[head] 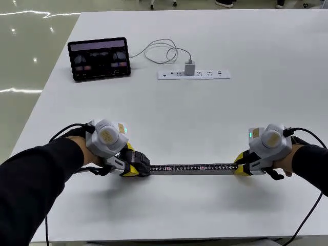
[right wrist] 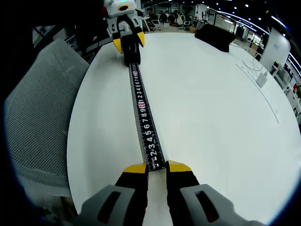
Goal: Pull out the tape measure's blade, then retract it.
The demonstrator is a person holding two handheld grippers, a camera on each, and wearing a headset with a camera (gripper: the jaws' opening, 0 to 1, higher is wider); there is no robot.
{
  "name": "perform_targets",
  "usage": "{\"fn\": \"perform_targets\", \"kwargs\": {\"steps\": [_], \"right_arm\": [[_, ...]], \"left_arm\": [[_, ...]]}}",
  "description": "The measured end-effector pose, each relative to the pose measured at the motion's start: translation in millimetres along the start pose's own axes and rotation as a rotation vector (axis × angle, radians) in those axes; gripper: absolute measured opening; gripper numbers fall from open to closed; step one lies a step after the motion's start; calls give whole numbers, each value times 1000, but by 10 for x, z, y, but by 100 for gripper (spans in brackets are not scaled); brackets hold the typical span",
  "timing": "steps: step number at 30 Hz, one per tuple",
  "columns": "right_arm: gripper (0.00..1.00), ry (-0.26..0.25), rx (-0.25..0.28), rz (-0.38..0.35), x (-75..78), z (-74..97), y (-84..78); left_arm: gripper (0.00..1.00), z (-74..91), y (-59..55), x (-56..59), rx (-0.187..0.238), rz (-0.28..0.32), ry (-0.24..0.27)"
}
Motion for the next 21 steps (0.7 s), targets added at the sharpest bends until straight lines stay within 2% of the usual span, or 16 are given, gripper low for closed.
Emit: {"fn": "perform_targets", "kwargs": {"steps": [1, 3, 5, 10, 13, 18, 21], "right_arm": [[10, 0, -1, -1, 0, 1, 1], [10, 1, -1, -11, 1, 3, -1], [10, 2, -4, -17, 0, 3, 4], [11, 1, -6, -4, -8, 1, 13], [11, -11, -8, 8, -17, 5, 14], [12, -27, -12, 5, 11, -5, 6], [14, -50, -9, 3, 15, -13, 25]], "left_arm": [[33, 2, 1, 0, 6, 1, -2], [33, 4, 5, 2, 47, -1, 0], [33, 15, -6, -12, 64, 12, 1], [34, 5, 19, -14, 60, 11, -1], [34, -4, 30, 5, 51, -9, 5], [35, 8, 6, -11, 62, 9, 19], [36, 18, -18, -7, 51, 10, 36]]}}
Point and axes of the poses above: the centre of the closed fingertips' face, and the gripper's own axes: z roughly backward along the fingers, x roughly to its right, y roughly out of its top, the point moved 4 cm from there along z, roughly backward along the fingers, and after that the axes turned 7 degrees about -y, right-handed, at the moved point
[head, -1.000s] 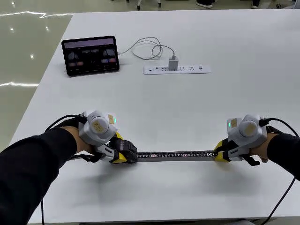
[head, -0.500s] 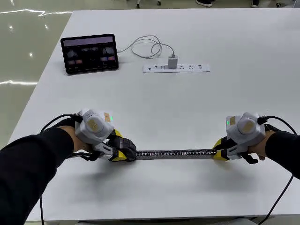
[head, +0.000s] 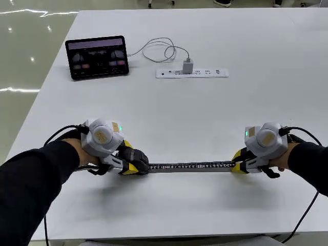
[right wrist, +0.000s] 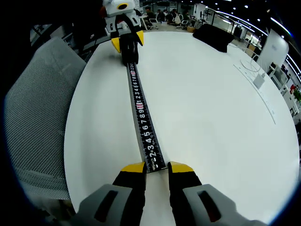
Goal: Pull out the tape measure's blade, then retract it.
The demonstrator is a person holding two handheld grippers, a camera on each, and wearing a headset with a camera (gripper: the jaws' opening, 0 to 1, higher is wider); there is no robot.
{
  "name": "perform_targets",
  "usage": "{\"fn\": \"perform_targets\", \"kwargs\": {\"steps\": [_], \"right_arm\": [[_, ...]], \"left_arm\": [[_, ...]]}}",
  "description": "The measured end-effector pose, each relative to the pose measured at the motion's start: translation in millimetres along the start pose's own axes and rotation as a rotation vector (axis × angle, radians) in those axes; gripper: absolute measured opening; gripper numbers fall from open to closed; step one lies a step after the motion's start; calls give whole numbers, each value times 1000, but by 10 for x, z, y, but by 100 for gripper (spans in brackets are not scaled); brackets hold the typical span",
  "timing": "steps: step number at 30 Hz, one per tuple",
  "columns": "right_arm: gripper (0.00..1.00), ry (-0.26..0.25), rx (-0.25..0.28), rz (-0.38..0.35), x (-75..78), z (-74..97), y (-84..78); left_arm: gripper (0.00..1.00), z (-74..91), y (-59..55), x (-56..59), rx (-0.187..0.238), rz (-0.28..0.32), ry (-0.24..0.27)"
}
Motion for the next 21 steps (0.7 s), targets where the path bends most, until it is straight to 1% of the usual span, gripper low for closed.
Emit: {"fn": "perform_targets", "kwargs": {"steps": [3, 4, 5, 6, 7, 8, 9, 12, 15, 16, 17, 18, 19, 21], "right_arm": [[17, -8, 13, -11, -35, -14, 29], [17, -11, 15, -11, -57, -20, 38], [18, -12, 14, -12, -84, -22, 49], [20, -19, 14, -17, -98, -20, 54], [21, -21, 19, -21, -93, -15, 59], [21, -25, 24, -31, -93, -5, 64], [23, -34, 29, -53, -86, 10, 67], [28, -54, 29, -88, -68, 69, 62], [31, -64, 37, -122, -83, 123, 49], [32, -67, 41, -137, -93, 140, 39], [33, -70, 42, -144, -94, 127, 4], [34, -75, 47, -155, -106, 137, -16], [34, -78, 51, -164, -109, 137, -31], [36, -84, 54, -176, -124, 146, -59]], "left_arm": [[38, 28, -25, -8, 2, 32, 25], [40, 48, -49, -10, 6, 67, 34], [42, 58, -73, 0, 10, 113, 33], [45, 65, -79, 15, 32, 167, 26], [48, 83, -80, 1, 44, 160, 38], [53, 106, -106, -33, 47, 159, 61], [56, 121, -127, -47, 48, 186, 79], [67, 168, -171, -60, 60, 244, 105], [71, 206, -215, -65, 71, 277, 127], [72, 222, -250, -59, 66, 308, 134], [73, 230, -267, -62, 69, 318, 139], [75, 255, -293, -85, 77, 336, 173], [79, 266, -300, -91, 91, 344, 185], [87, 280, -324, -56, 102, 384, 183]]}}
Point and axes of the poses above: the centre of the closed fingertips' face, and the gripper's own axes: z roughly backward along the fingers, x roughly to its right, y roughly out of its top, the point moved 4 cm from there along z, roughly backward along the fingers, and after that the axes turned 7 degrees about -y, right-handed, at the moved point
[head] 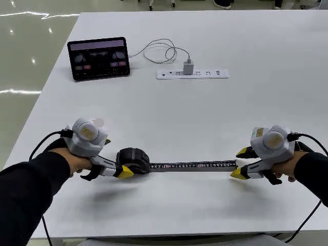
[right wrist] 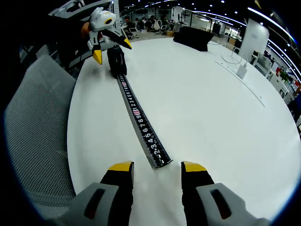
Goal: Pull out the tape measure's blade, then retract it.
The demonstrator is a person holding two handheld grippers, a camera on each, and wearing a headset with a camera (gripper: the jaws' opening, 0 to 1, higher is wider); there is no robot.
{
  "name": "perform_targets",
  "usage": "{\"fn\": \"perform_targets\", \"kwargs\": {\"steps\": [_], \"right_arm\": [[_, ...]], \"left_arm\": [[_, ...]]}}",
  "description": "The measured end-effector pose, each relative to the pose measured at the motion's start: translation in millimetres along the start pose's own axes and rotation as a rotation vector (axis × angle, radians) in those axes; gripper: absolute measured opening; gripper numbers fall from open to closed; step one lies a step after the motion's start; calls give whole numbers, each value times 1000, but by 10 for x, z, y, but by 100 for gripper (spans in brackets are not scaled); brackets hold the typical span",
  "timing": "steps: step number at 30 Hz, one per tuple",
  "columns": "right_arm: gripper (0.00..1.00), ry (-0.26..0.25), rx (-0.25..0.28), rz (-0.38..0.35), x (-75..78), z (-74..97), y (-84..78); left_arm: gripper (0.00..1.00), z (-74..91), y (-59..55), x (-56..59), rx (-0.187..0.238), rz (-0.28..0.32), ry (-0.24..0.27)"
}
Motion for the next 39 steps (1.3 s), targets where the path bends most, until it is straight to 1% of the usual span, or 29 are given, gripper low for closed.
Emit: {"fn": "perform_targets", "kwargs": {"steps": [1, 4, 5, 6, 7, 8, 9, 10, 12, 14, 15, 17, 18, 20, 21, 22, 24, 25, 26, 27, 29, 31, 34, 39], "right_arm": [[37, -3, 3, -11, -10, 10, -25], [38, -15, 24, -48, -47, 34, -66], [38, -28, 34, -60, -52, 44, -90], [39, -43, 39, -67, -43, 48, -108], [40, -63, 48, -78, -34, 60, -130], [41, -75, 56, -96, -28, 71, -140], [42, -82, 65, -113, -29, 80, -149], [44, -81, 75, -134, -57, 96, -159], [47, -86, 74, -140, -75, 115, -196], [49, -95, 77, -148, -120, 144, -228], [50, -104, 84, -154, -147, 166, -241], [52, -116, 93, -162, -178, 199, -264], [53, -121, 95, -164, -189, 210, -277], [55, -131, 102, -168, -222, 233, -295], [55, -138, 107, -176, -247, 252, -311], [55, -141, 110, -191, -263, 261, -323], [56, -148, 115, -198, -318, 285, -354], [56, -156, 116, -196, -346, 304, -371], [56, -161, 119, -202, -364, 321, -377], [57, -164, 132, -212, -393, 346, -382], [57, -171, 133, -211, -426, 372, -405], [58, -185, 140, -220, -432, 416, -432], [59, -210, 154, -239, -427, 489, -461], [63, -241, 163, -253, -449, 602, -520]], "left_arm": [[90, 13, -25, -5, 2, 9, 2], [95, 50, -80, -16, 11, 12, 34], [99, 63, -94, -28, 32, 30, 51], [99, 80, -115, -20, 37, 50, 52], [100, 90, -135, -10, 54, 75, 49], [100, 104, -166, -8, 57, 89, 55], [100, 114, -181, -16, 70, 92, 63], [100, 130, -196, -2, 99, 97, 62], [100, 144, -217, 44, 136, 129, 45], [100, 189, -268, 53, 156, 124, 65], [100, 217, -275, 62, 186, 128, 75], [100, 267, -303, 77, 229, 156, 86], [100, 287, -336, 89, 231, 162, 86], [100, 308, -386, 101, 250, 181, 95], [100, 311, -445, 109, 250, 192, 97], [100, 320, -465, 119, 249, 191, 103], [100, 407, -452, 177, 267, 179, 125], [100, 445, -444, 221, 278, 191, 119], [100, 464, -441, 233, 290, 200, 125], [100, 489, -453, 243, 292, 196, 139], [100, 516, -466, 266, 295, 200, 141], [100, 546, -470, 294, 302, 195, 147], [100, 572, -477, 316, 300, 186, 152], [100, 592, -477, 351, 310, 201, 158]]}}
Point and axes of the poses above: the centre of the closed fingertips' face, and the gripper's own axes: z roughly backward along the fingers, x roughly to its right, y roughly out of its top, the point moved 4 cm from there along z, roughly backward along the fingers, and after that the axes turned 7 degrees about -y, right-handed, at the moved point
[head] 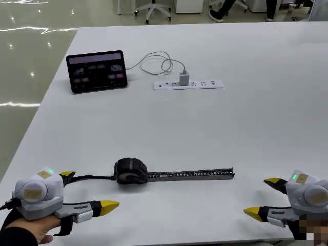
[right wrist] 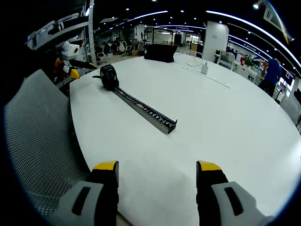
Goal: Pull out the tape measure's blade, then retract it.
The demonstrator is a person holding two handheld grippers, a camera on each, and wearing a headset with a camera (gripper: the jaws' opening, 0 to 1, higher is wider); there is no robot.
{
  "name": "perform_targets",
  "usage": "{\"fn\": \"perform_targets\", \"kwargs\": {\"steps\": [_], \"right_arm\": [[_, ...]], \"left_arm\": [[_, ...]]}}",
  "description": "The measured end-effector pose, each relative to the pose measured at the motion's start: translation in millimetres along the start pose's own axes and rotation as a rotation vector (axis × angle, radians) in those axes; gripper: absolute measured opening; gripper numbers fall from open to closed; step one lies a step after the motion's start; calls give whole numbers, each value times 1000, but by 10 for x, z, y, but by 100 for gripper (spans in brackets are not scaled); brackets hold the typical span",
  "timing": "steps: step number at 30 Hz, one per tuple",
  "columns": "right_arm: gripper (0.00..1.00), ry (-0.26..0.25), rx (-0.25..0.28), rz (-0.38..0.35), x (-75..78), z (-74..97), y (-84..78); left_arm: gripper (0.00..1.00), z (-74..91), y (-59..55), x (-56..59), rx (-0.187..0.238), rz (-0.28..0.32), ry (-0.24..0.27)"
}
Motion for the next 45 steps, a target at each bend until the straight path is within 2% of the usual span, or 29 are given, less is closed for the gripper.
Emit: {"fn": "perform_targets", "kwargs": {"steps": [4, 6, 8, 14, 19, 26, 31, 32, 36, 40, 45], "right_arm": [[66, -34, 13, -47, 18, 95, 22], [67, -45, 19, -66, 10, 147, 68], [68, -50, 38, -66, -1, 192, 117], [72, -58, 26, -58, -20, 276, 104], [75, -52, 7, -36, -45, 373, 54], [80, -53, 17, -39, -8, 475, 81], [87, -56, 24, -35, 19, 502, 89], [88, -48, 26, -48, 14, 512, 95], [98, -28, 28, -62, -5, 518, 83], [100, -22, 20, -55, -16, 522, 84], [100, -23, 12, -58, -7, 528, 70]], "left_arm": [[100, 33, 18, 78, 2, -2, 5], [100, 82, 22, 58, 0, 8, 51], [100, 114, 48, 99, 28, 23, 39], [100, 169, 52, 189, 15, 15, 10], [100, 285, 109, 194, 30, 20, 22], [100, 395, 129, 159, 38, -8, 40], [100, 378, 120, 160, 36, -10, 22], [100, 363, 111, 187, 27, -18, 6], [100, 348, 109, 214, 20, -20, -1], [100, 371, 101, 214, 12, -23, -1], [100, 400, 108, 148, 28, -1, 9]]}}
Point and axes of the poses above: the centre of the closed fingertips' face, and the gripper's own axes: z roughly backward along the fingers, x roughly to its right, y roughly out of its top, the point moved 4 cm from there along z, roughly backward along the fingers, and after that the axes turned 7 degrees about -y, right-handed, at the moved point
